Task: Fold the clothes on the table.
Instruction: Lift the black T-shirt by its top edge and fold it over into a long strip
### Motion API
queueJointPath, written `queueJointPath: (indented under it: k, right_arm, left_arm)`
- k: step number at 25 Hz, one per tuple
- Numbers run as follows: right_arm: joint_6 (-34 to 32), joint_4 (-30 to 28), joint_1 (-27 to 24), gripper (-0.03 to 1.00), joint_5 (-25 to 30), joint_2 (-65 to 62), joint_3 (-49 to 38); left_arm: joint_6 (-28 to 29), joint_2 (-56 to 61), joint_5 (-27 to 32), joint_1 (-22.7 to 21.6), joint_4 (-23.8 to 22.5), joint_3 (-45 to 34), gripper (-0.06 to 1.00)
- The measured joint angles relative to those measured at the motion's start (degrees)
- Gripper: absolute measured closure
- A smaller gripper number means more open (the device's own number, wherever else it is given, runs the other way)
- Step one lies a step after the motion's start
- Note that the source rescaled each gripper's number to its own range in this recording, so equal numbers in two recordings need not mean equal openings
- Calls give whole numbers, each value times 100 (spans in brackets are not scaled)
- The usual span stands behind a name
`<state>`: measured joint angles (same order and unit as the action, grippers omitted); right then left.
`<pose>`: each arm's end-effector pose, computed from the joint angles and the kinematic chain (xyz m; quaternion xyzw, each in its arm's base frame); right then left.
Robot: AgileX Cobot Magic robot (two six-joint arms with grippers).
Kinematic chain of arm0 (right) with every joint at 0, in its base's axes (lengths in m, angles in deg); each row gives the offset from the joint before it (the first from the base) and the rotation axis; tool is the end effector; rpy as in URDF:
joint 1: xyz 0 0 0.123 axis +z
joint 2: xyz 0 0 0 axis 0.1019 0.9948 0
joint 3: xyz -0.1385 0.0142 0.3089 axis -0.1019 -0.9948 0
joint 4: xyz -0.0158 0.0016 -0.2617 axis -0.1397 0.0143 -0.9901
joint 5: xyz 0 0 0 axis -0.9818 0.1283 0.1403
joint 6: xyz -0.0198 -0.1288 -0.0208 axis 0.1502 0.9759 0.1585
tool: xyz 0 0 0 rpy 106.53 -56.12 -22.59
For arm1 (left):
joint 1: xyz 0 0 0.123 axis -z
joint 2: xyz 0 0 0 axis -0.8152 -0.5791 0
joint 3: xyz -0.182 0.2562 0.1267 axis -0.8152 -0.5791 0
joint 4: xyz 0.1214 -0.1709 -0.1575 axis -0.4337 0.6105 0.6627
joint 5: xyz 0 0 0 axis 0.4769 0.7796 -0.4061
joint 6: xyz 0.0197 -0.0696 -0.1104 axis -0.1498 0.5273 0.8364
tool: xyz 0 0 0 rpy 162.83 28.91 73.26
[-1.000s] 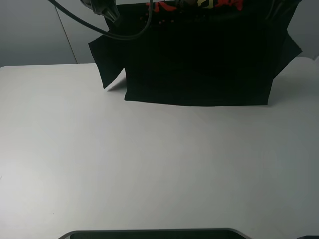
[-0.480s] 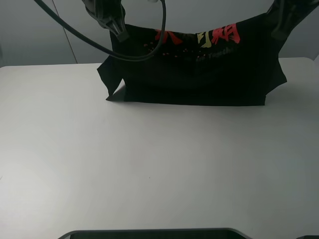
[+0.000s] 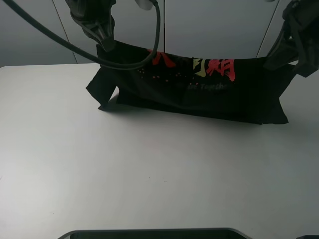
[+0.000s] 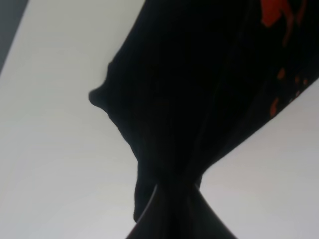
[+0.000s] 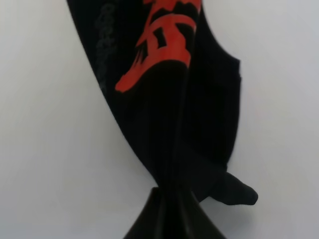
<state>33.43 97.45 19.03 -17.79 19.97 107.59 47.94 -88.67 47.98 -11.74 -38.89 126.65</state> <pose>0.2623 0.0803 0.3092 -0.5535 0.8167 0.0134 0.1629 0.3194 -0.2790 0.3206 0.5808 0.7960 0.0299 0.1679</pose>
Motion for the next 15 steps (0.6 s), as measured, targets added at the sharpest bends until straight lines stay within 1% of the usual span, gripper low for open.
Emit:
queueJointPath:
  k: [3, 6, 12, 15]
  right_arm:
    - [109, 213, 0, 97, 196, 0, -233]
    - [202, 247, 0, 97, 385, 0, -470]
    - [302, 441, 0, 97, 492, -4, -913]
    - [330, 560, 0, 97, 618, -13, -1062]
  left_arm:
    - [-50, 0, 149, 0, 123, -17, 94]
    - [-74, 54, 163, 0, 280, -267, 94]
    - [-65, 336, 147, 0, 342, -1312, 94]
    - [-65, 570, -73, 0, 519, -1863, 94]
